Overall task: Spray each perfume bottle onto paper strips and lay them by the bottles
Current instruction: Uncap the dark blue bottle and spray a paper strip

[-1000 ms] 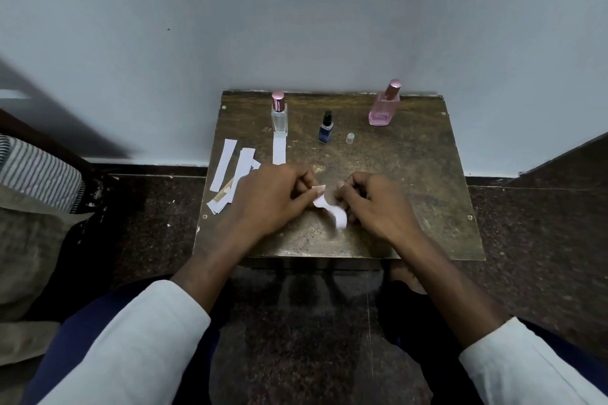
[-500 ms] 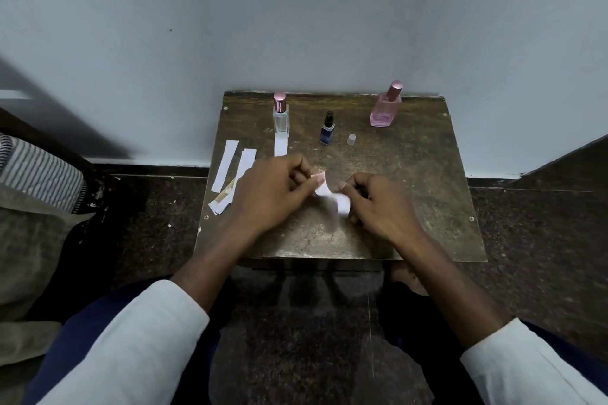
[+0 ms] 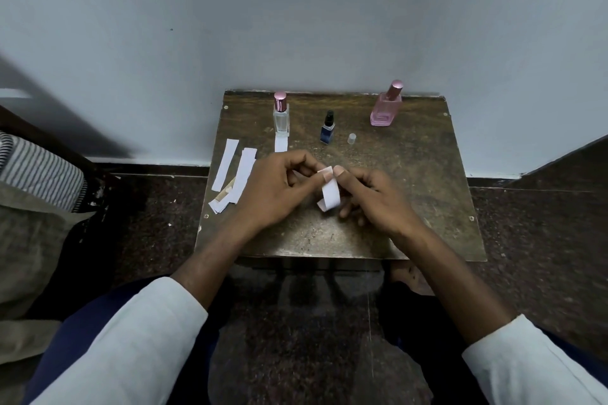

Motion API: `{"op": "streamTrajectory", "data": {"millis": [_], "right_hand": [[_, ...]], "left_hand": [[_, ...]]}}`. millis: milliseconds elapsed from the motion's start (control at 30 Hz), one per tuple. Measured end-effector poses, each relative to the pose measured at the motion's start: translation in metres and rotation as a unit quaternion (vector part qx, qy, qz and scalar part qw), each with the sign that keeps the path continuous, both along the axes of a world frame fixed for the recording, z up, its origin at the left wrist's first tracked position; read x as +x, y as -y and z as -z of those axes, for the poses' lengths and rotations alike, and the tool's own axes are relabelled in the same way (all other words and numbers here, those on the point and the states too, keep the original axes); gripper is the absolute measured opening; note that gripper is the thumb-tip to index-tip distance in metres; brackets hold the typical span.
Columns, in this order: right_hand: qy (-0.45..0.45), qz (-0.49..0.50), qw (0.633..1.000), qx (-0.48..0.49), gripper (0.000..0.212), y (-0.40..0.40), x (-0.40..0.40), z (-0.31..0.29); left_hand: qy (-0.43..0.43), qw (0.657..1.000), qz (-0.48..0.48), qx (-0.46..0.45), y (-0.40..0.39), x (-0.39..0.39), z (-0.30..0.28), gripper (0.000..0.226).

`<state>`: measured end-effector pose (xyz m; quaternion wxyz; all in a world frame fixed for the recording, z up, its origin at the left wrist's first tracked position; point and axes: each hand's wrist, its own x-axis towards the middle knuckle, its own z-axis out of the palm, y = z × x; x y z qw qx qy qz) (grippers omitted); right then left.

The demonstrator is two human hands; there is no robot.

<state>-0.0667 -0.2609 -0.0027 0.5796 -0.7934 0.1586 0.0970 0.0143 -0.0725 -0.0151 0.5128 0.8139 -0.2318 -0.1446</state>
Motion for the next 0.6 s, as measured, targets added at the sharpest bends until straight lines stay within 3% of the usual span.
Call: {"op": "streamTrajectory", "data": {"millis": [267,600], "right_hand": [[0.0,-0.034,0.996,0.088,0.034,-0.006,-0.001,-0.004],[-0.026,-0.045,0.996,0.068,0.024,-0.003,0.0,0.003]], "left_hand": [[0.052,0.996,-0.067,0.031,-0.004,0.005,-0.004,0.009],[0.1,0.979,-0.162,0.066,-0.012,0.012,-0.006,0.014]]}}
